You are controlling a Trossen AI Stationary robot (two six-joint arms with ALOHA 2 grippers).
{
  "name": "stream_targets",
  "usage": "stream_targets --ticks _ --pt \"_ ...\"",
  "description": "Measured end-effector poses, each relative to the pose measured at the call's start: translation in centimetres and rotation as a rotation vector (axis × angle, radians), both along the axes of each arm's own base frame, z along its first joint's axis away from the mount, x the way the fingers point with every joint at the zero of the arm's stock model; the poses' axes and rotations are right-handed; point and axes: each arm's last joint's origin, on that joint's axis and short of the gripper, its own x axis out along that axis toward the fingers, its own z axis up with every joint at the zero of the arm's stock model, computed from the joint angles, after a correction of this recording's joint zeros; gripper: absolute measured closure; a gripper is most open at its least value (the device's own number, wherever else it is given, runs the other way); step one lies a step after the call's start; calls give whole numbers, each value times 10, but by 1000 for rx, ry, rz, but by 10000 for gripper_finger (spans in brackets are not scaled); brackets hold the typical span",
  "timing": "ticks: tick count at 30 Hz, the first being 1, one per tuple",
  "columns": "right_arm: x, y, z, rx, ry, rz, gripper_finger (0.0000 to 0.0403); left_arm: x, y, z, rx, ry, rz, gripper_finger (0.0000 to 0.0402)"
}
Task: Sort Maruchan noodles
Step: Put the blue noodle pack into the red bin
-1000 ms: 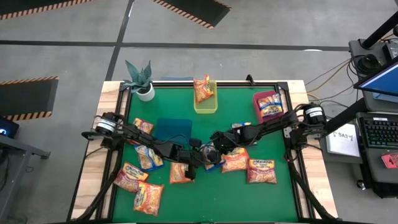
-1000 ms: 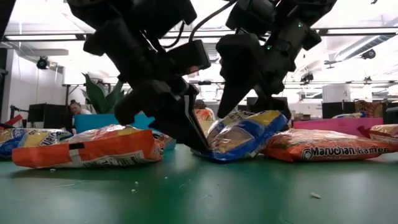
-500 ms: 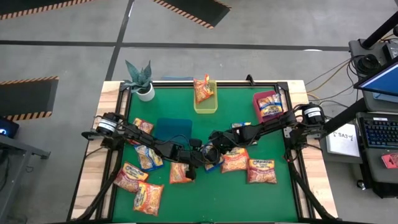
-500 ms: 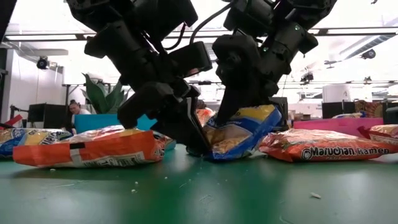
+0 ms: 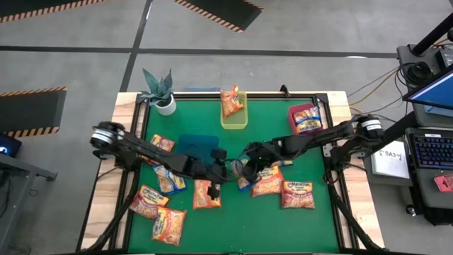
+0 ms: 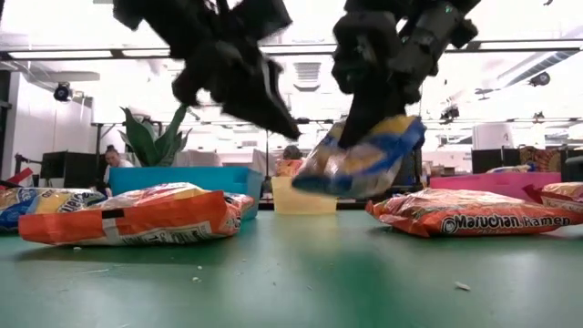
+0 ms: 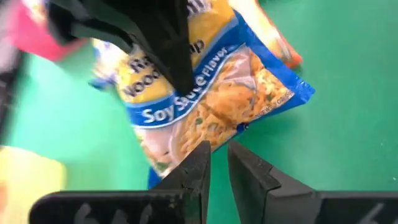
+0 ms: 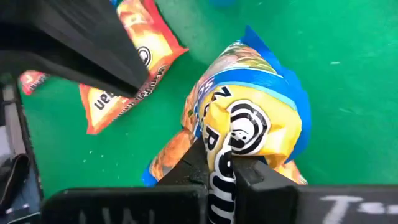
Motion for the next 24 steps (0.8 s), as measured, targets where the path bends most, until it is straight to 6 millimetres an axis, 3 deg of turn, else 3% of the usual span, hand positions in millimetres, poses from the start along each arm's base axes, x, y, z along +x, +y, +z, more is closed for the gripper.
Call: stream_targets --ticks 6,12,17,20,24 --pt "-34 -23 39 -33 42 -107 393 -23 7 57 62 -146 -48 363" --pt "-78 -62 88 -173 307 -329 394 -47 15 93 77 -250 -59 363" --pt "-110 -98 110 -300 617 -459 394 -69 22 93 86 -255 -33 363" --pt "-123 -120 108 -346 764 -469 394 -82 28 90 131 -265 30 363" --pt "-133 -147 98 -355 837 -431 394 -97 34 93 160 -295 89 363"
